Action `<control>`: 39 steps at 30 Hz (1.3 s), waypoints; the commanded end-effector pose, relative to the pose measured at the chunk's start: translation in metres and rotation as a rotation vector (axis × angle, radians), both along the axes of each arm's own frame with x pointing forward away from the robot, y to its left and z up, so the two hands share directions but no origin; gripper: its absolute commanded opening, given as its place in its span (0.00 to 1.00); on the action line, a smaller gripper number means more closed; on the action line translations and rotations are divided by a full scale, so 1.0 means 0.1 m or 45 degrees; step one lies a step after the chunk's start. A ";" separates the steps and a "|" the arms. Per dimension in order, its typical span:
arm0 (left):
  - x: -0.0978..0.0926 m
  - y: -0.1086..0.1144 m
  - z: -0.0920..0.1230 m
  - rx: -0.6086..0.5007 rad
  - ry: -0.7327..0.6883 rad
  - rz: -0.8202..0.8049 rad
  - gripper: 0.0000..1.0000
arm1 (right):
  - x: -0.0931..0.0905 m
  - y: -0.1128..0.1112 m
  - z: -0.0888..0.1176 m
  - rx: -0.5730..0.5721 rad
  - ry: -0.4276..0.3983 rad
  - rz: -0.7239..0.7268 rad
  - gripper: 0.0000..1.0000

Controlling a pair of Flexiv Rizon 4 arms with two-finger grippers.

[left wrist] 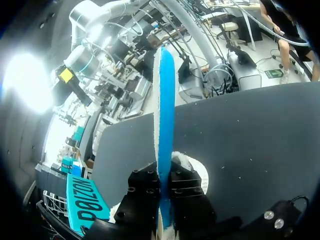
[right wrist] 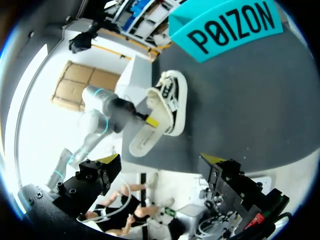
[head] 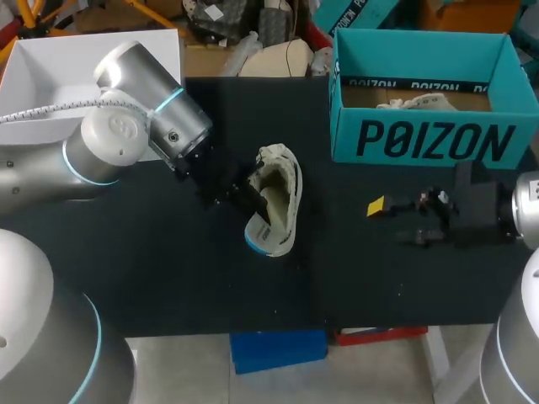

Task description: Take the shoe out of the shoebox, open the shoe tongue, remove and reinsert the insole, then place the shoe into the shoebox

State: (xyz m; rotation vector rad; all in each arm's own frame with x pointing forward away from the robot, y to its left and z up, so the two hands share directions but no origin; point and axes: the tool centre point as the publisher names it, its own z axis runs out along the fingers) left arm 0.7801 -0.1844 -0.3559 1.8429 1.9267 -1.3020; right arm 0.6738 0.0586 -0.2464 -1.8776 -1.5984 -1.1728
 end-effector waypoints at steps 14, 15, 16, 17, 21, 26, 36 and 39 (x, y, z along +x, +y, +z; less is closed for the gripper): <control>0.17 -0.02 -0.17 0.035 0.091 0.091 0.41 | 0.00 0.00 0.01 -0.002 0.002 0.000 1.00; 0.17 -0.01 -0.16 0.039 0.089 0.090 0.45 | 0.00 0.00 0.01 -0.002 0.002 0.000 1.00; 0.16 0.01 -0.14 0.041 0.087 0.090 0.47 | 0.00 0.00 0.01 -0.002 0.002 0.000 1.00; 0.14 0.02 -0.12 0.043 0.090 0.090 0.48 | 0.00 0.00 0.01 -0.002 0.002 0.000 1.00; 0.03 0.09 -0.04 0.064 0.087 0.079 0.46 | 0.00 0.00 0.01 -0.002 0.002 0.000 1.00; -0.09 0.14 0.05 0.056 0.080 0.070 0.45 | 0.00 0.00 0.01 -0.002 0.002 0.000 1.00; -0.37 0.20 0.21 0.023 0.067 0.045 0.42 | 0.00 0.00 0.01 -0.002 0.002 0.000 1.00; -0.42 0.23 0.22 0.017 0.067 0.043 0.41 | 0.00 0.00 0.01 -0.002 0.002 0.000 1.00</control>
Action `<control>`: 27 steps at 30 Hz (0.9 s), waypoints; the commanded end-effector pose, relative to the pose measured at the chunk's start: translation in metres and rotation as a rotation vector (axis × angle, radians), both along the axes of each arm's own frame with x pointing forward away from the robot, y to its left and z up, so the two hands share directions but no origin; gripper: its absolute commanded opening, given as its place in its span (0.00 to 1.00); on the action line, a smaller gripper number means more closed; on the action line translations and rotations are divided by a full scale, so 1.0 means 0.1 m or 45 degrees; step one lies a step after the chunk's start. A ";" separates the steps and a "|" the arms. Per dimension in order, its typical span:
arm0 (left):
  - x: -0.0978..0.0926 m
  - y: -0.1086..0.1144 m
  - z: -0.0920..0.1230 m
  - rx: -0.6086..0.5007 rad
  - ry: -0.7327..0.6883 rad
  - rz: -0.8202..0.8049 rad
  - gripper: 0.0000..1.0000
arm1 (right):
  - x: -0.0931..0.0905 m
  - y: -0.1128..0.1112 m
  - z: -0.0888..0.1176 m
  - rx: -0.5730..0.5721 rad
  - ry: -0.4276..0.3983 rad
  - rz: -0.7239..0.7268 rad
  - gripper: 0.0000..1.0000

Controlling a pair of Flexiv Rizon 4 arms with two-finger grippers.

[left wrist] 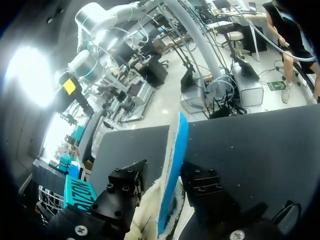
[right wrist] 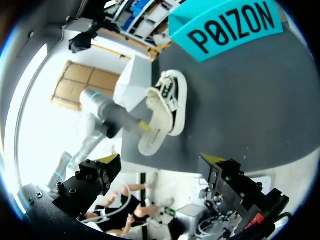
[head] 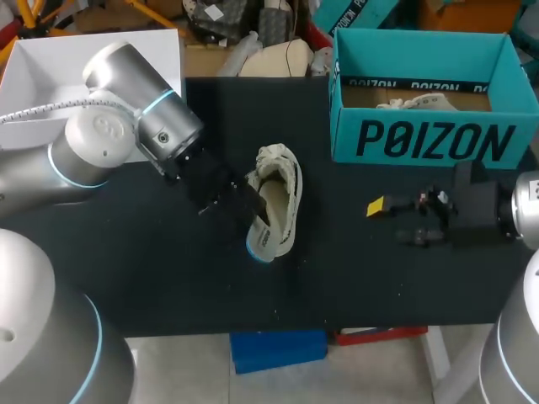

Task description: Take the shoe out of the shoebox, open the shoe tongue, remove and reinsert the insole, then place the shoe into the shoebox

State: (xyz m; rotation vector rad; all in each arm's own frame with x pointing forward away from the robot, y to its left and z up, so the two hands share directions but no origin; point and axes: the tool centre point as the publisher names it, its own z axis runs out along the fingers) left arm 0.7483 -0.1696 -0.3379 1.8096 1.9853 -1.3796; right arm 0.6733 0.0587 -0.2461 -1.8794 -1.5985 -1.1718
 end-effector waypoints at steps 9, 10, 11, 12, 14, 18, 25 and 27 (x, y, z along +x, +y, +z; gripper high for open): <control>-0.17 0.12 0.05 -0.015 -0.004 0.002 0.00 | 0.00 0.00 0.00 -0.001 0.001 0.001 1.00; -0.17 0.12 0.04 -0.022 -0.001 -0.010 0.00 | 0.00 0.00 0.00 -0.001 0.001 0.001 1.00; -0.16 0.11 0.03 -0.026 0.003 -0.009 0.00 | 0.00 0.00 0.00 -0.001 0.001 0.001 1.00; -0.13 0.10 0.02 -0.027 0.004 -0.007 0.00 | 0.00 0.00 0.00 -0.001 0.001 0.001 1.00; -0.09 0.09 -0.01 -0.028 0.007 -0.006 0.00 | 0.00 0.00 0.00 -0.001 0.001 0.001 1.00; 0.02 0.06 -0.06 -0.030 0.016 -0.004 0.00 | 0.00 0.00 0.00 -0.001 0.001 0.001 1.00; 0.28 -0.01 -0.15 -0.048 0.025 0.005 0.00 | 0.00 0.00 0.00 -0.001 0.001 0.001 1.00; 0.34 -0.03 -0.17 -0.052 0.025 0.006 0.00 | 0.00 0.00 0.00 -0.001 0.001 0.001 1.00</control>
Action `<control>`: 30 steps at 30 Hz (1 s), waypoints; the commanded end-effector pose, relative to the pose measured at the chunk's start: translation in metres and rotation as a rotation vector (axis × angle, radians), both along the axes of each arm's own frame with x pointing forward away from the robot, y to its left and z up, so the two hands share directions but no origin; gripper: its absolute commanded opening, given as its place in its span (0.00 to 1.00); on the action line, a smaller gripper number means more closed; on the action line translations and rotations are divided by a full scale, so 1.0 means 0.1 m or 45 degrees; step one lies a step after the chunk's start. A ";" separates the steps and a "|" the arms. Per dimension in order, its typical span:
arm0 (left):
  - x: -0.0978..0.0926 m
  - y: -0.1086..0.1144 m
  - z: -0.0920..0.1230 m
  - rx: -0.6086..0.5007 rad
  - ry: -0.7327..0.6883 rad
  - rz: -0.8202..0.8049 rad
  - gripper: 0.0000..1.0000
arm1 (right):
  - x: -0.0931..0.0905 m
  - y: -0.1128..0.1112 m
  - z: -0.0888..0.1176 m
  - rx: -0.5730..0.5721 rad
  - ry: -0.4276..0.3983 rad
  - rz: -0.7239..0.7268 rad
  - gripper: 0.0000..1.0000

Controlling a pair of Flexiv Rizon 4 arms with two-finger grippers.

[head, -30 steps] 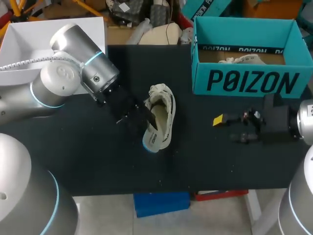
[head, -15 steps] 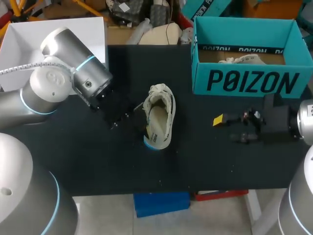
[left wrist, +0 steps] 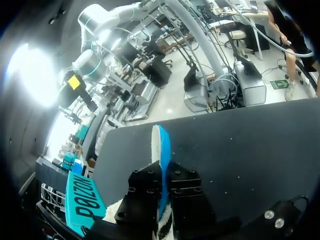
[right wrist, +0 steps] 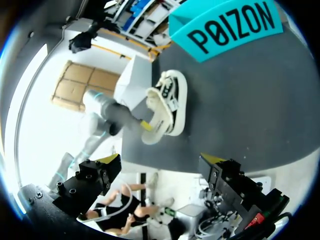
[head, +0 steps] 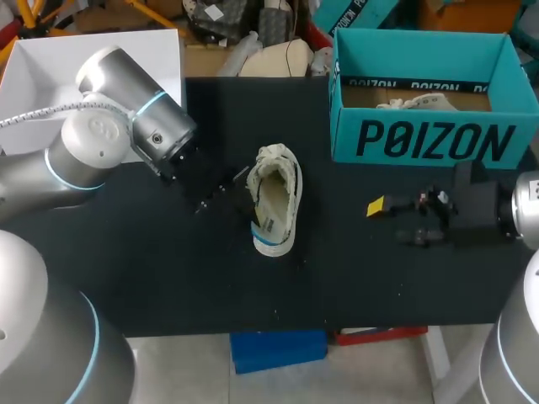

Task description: Take the shoe out of the shoebox, open the shoe tongue, remove and reinsert the insole, then place the shoe into the shoebox

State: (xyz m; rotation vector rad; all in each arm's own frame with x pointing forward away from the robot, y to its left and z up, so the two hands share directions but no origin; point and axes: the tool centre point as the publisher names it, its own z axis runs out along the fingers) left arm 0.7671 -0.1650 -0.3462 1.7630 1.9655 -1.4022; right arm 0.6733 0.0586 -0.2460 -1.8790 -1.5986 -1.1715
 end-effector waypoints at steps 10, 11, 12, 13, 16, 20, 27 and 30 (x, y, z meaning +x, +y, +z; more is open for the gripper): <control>0.43 -0.13 -0.22 -0.003 0.020 0.003 0.00 | 0.00 0.00 0.00 -0.001 0.001 0.001 1.00; 0.45 -0.13 -0.22 -0.003 0.021 0.015 0.00 | 0.00 0.00 0.00 -0.001 0.001 0.001 1.00; 0.47 -0.13 -0.23 0.003 0.017 0.027 0.00 | 0.00 0.00 0.00 -0.001 0.001 0.001 1.00; 0.49 -0.13 -0.24 0.007 0.017 0.033 0.00 | 0.00 0.00 0.00 -0.001 0.001 0.001 1.00; 0.52 -0.12 -0.25 0.030 0.007 0.064 0.00 | 0.00 0.00 0.00 -0.001 0.001 0.001 1.00; 0.54 -0.13 -0.26 0.057 -0.005 0.076 0.00 | 0.00 0.00 0.00 -0.001 0.001 0.001 1.00; 0.54 -0.15 -0.25 0.165 -0.075 0.040 0.00 | 0.00 0.00 0.00 -0.001 0.001 0.001 1.00; 0.53 -0.17 -0.25 0.237 -0.114 0.015 0.00 | 0.00 0.00 0.00 -0.001 0.001 0.001 1.00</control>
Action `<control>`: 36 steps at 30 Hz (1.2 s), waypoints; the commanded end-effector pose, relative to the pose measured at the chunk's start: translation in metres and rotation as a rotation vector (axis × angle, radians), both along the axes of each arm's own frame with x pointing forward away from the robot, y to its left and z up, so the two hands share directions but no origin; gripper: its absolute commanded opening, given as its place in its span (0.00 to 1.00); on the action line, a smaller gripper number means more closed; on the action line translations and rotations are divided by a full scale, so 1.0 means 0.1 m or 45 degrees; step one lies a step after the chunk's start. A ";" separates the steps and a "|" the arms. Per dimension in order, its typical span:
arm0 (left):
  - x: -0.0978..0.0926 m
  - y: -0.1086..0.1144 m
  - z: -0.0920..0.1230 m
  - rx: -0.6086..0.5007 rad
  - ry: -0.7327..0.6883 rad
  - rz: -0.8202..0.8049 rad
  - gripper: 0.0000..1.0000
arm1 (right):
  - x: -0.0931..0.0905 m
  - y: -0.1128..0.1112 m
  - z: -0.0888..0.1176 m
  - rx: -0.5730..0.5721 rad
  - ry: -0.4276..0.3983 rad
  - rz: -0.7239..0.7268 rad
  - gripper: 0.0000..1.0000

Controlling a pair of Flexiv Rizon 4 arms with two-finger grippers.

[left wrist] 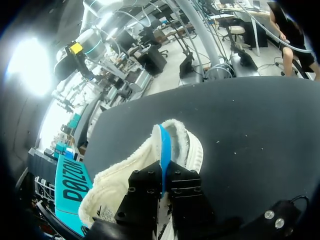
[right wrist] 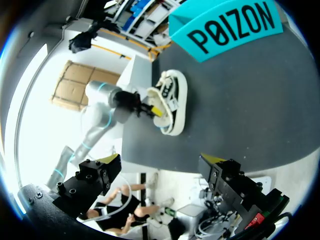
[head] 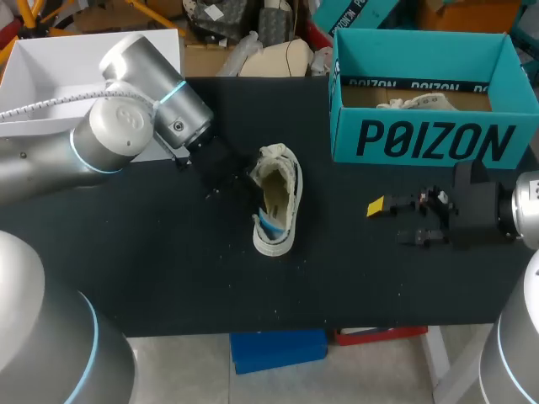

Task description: Take the shoe out of the shoebox, open the shoe tongue, remove and reinsert the insole, then place the shoe into the shoebox

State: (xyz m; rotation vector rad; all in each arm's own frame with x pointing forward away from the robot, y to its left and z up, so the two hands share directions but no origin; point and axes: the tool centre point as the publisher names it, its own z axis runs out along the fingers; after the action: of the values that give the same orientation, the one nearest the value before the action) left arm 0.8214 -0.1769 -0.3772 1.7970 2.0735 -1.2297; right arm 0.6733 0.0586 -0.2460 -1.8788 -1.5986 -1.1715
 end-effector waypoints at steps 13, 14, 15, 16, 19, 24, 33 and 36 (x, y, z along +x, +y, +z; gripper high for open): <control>-0.04 -0.08 -0.26 0.289 -0.025 -0.065 0.00 | 0.00 0.00 0.00 -0.001 0.001 0.000 1.00; -0.03 -0.08 -0.27 0.297 -0.030 -0.063 0.00 | 0.00 0.00 0.00 -0.001 0.001 0.000 1.00; -0.03 -0.08 -0.28 0.299 -0.029 -0.062 0.00 | 0.00 0.00 0.00 -0.001 0.001 0.000 1.00; -0.03 -0.08 -0.29 0.301 -0.026 -0.059 0.00 | 0.00 0.00 0.00 -0.001 0.001 0.000 1.00; -0.02 -0.08 -0.28 0.300 -0.027 -0.053 0.22 | 0.00 0.00 0.00 -0.001 0.001 0.000 1.00; 0.00 -0.05 -0.12 0.275 -0.046 -0.036 0.62 | 0.00 0.00 0.00 -0.001 0.001 0.000 1.00; 0.03 -0.04 0.32 0.180 -0.083 -0.020 0.57 | 0.00 0.00 0.00 -0.001 0.001 0.000 1.00; -0.01 -0.08 0.41 0.160 -0.094 -0.029 0.44 | 0.00 0.00 0.00 -0.001 0.001 0.000 1.00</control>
State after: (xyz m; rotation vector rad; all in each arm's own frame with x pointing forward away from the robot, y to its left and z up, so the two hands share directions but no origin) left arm 0.8282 -0.1894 -0.3435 1.8974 2.1418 -1.0651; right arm 0.6733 0.0585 -0.2460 -1.8788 -1.5986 -1.1714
